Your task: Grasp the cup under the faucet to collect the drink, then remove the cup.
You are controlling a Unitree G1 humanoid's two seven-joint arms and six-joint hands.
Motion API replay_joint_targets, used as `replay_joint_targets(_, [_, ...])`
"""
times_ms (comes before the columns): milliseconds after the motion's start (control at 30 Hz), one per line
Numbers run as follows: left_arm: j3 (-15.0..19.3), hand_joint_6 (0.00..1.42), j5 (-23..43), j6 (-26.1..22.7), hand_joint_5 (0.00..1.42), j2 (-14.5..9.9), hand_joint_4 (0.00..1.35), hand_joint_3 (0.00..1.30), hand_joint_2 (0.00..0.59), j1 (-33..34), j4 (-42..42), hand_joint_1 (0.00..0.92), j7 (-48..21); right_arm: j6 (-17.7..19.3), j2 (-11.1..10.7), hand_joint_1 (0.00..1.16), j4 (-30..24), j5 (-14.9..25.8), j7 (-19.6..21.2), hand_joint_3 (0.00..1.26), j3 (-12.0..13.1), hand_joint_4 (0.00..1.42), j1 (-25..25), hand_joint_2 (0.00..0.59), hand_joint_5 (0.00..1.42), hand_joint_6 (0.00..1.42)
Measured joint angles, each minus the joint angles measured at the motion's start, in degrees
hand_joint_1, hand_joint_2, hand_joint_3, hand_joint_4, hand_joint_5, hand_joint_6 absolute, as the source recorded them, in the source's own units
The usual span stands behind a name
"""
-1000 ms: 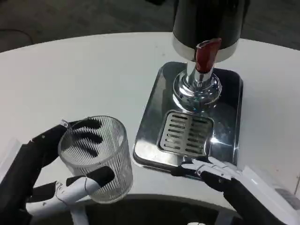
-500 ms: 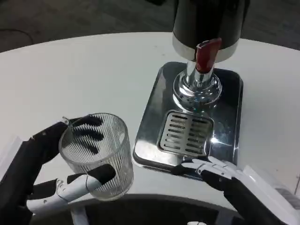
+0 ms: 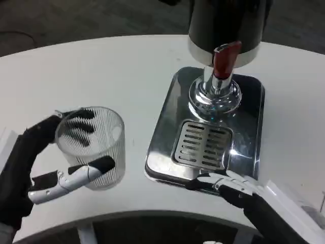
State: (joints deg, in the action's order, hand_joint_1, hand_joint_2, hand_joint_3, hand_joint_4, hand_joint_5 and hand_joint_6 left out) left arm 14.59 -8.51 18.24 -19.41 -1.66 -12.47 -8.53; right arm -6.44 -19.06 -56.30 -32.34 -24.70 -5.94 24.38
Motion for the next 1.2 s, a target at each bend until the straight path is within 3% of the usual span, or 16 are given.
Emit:
replay_joint_targets(133, [-1.58,0.48,-3.35,1.28,0.92,-0.01,0.87,0.79,0.127,6.13,5.58,0.591,2.92,0.06,0.32,0.54,-0.28,0.02,0.13,0.26,0.45,0.15,0.62,0.462,0.07,0.03])
replay_joint_targets(433, [-8.82,0.48,-9.93,3.49,0.90,0.15,0.87,0.79,0.128,20.22,21.35,0.583,7.46,0.56,0.52,0.54,-0.96,0.49,0.57,0.26,2.67,0.15,2.98,0.462,0.07,0.03])
replay_joint_targets(833, [-15.73,0.48,-12.65,5.93,0.92,1.17,0.88,0.79,0.131,29.55,33.84,0.573,11.08,1.08,0.61,0.54,-1.36,2.52,1.24,0.26,4.89,0.15,3.90,0.462,0.07,0.03])
replay_joint_targets(1200, [-18.03,0.48,-14.10,6.55,0.93,1.66,0.89,0.79,0.144,32.60,37.28,0.569,13.28,1.21,0.67,0.54,-1.45,2.86,1.50,0.26,5.46,0.15,4.40,0.462,0.07,0.03])
